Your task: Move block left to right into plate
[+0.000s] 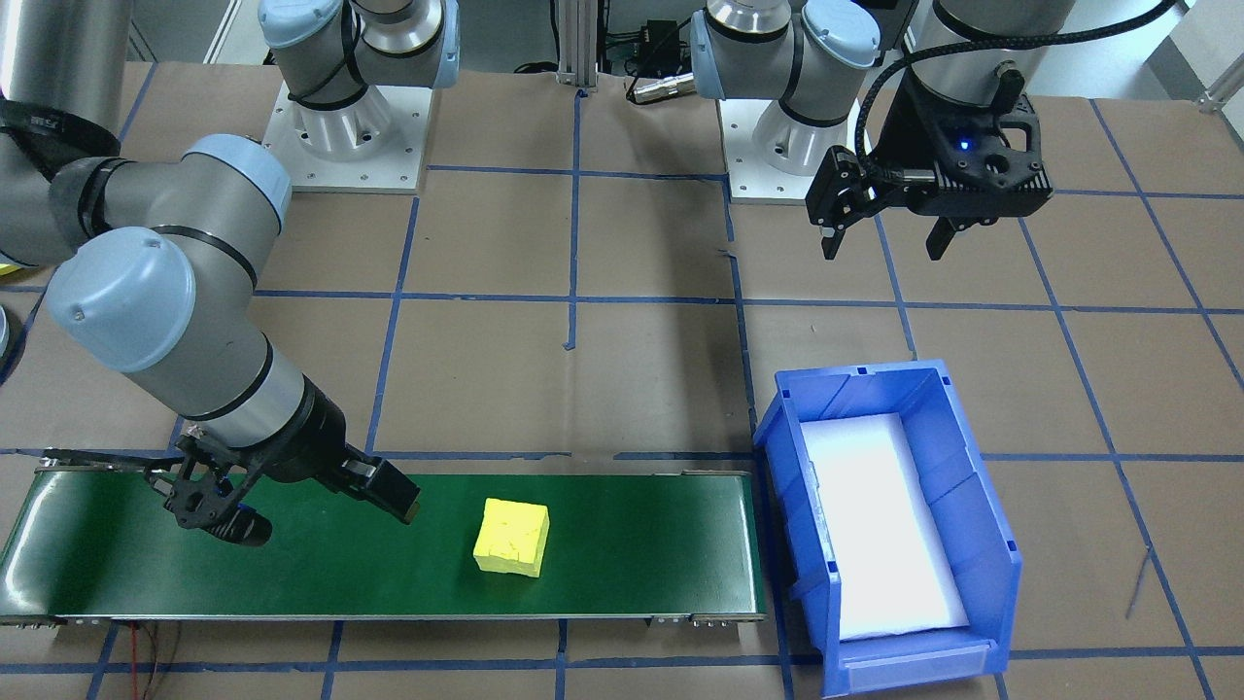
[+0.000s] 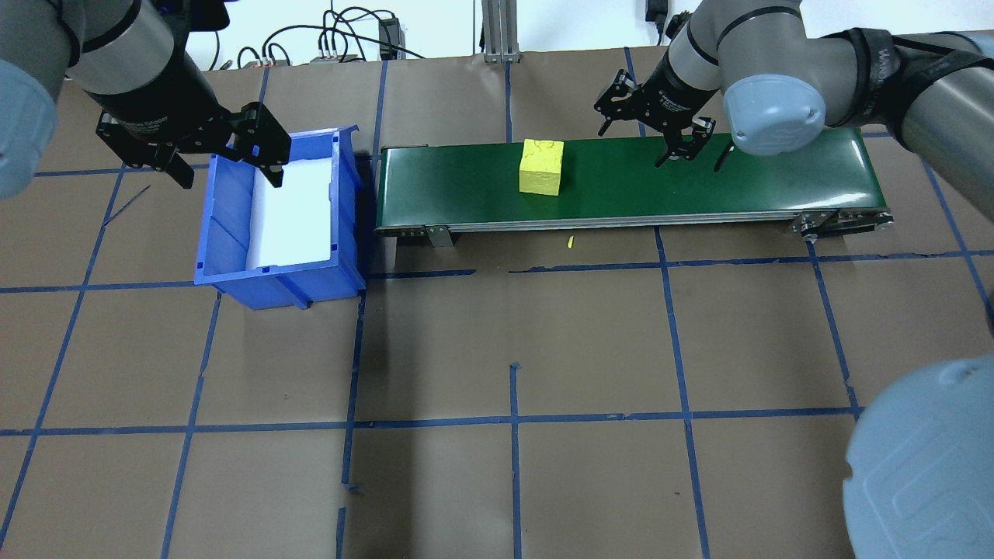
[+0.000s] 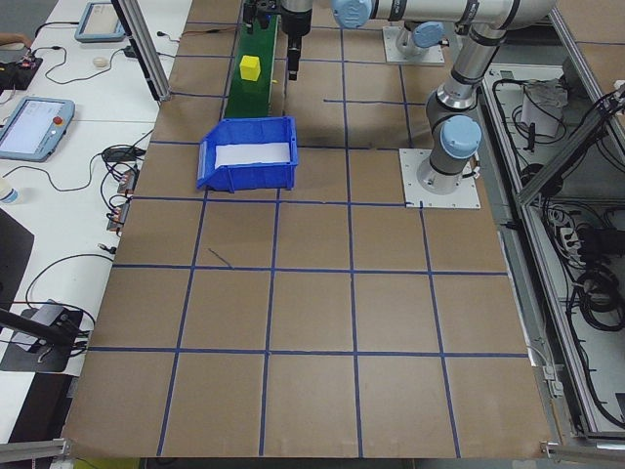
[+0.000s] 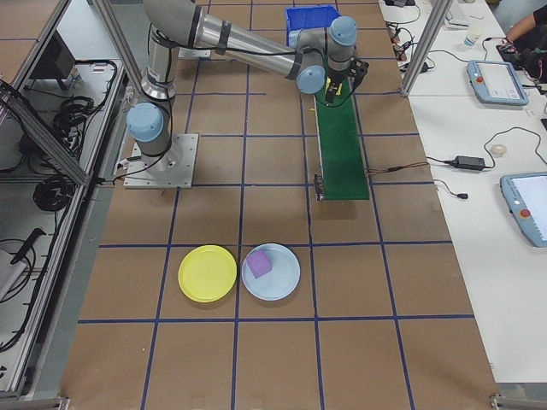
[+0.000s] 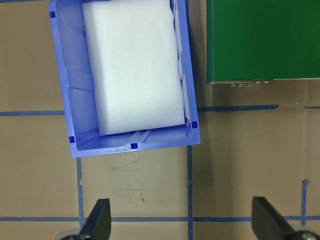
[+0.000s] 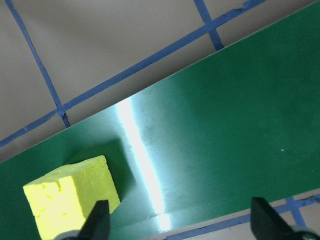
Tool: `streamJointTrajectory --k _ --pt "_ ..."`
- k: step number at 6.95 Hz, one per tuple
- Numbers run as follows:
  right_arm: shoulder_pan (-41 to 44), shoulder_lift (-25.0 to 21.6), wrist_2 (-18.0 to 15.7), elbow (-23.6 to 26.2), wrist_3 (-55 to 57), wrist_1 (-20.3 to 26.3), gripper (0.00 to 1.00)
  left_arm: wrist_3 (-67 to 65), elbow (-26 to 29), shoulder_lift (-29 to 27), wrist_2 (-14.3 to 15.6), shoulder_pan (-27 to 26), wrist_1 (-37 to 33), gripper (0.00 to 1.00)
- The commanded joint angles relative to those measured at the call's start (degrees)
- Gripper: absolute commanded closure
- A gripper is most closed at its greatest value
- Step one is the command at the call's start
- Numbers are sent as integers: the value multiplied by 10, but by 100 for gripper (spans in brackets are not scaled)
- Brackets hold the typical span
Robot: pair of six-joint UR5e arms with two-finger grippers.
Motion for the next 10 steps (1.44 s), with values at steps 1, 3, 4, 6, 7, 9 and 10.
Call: streamJointTrajectory --k 1,3,4,6,7,9,10 --pt "3 4 7 5 8 1 1 0 -2 0 0 0 0 0" --pt "3 6 24 5 8 0 1 -1 -1 0 0 0 0 0" --pt "3 7 26 6 7 0 1 -1 -2 0 0 0 0 0" --pt "3 8 26 11 2 0 1 0 -3 0 0 0 1 0" --pt "3 14 26 11 -4 -1 0 0 -3 0 0 0 1 0" --pt "3 27 26 10 -19 -16 1 0 -3 0 0 0 1 0" --pt "3 30 25 10 -30 -21 1 0 -3 0 1 0 1 0"
